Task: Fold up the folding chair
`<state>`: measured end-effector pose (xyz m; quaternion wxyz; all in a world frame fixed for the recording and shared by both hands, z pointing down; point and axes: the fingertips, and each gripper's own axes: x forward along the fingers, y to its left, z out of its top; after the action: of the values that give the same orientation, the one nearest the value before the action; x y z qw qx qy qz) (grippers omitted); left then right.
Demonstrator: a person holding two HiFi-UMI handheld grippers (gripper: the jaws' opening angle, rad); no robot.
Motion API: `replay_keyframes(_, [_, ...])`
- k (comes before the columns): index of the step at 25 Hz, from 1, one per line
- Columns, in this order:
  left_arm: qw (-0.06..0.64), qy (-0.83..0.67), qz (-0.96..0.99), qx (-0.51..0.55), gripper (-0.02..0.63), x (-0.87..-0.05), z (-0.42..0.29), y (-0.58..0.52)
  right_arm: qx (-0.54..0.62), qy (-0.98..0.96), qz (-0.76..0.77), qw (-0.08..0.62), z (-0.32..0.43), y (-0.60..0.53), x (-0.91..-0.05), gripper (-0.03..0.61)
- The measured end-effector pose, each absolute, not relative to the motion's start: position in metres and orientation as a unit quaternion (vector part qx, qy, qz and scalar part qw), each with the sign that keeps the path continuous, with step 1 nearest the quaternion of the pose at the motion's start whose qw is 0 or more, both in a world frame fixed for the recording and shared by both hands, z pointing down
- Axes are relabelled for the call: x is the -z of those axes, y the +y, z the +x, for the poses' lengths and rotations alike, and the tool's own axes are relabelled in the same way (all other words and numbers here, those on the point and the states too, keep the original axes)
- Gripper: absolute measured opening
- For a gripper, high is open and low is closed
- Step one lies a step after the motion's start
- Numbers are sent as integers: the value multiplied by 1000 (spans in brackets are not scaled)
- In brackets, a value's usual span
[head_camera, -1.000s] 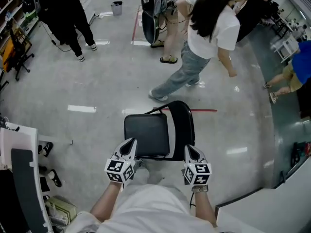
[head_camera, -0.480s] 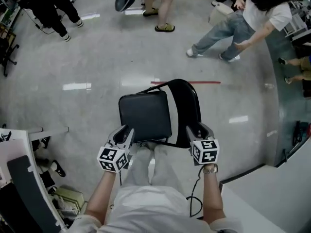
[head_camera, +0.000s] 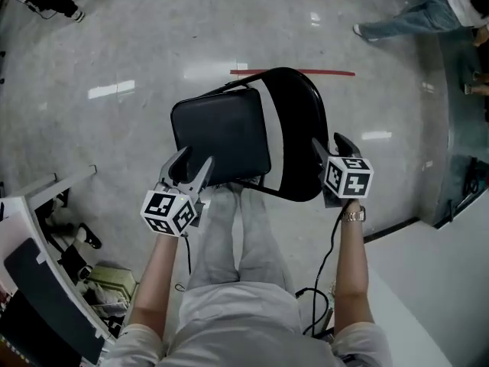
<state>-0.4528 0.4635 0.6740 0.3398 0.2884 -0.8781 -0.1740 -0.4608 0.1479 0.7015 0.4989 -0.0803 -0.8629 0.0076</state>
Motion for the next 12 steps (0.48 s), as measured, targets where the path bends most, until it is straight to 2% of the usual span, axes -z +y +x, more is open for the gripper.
replay_keyframes(7, [376, -863, 281, 185, 262, -746, -457, 472, -44, -811, -133, 568, -464, 157, -760, 249])
replay_keyframes(12, [406, -852, 269, 189, 264, -798, -452, 489, 5, -762, -165, 626, -455, 164, -787, 247])
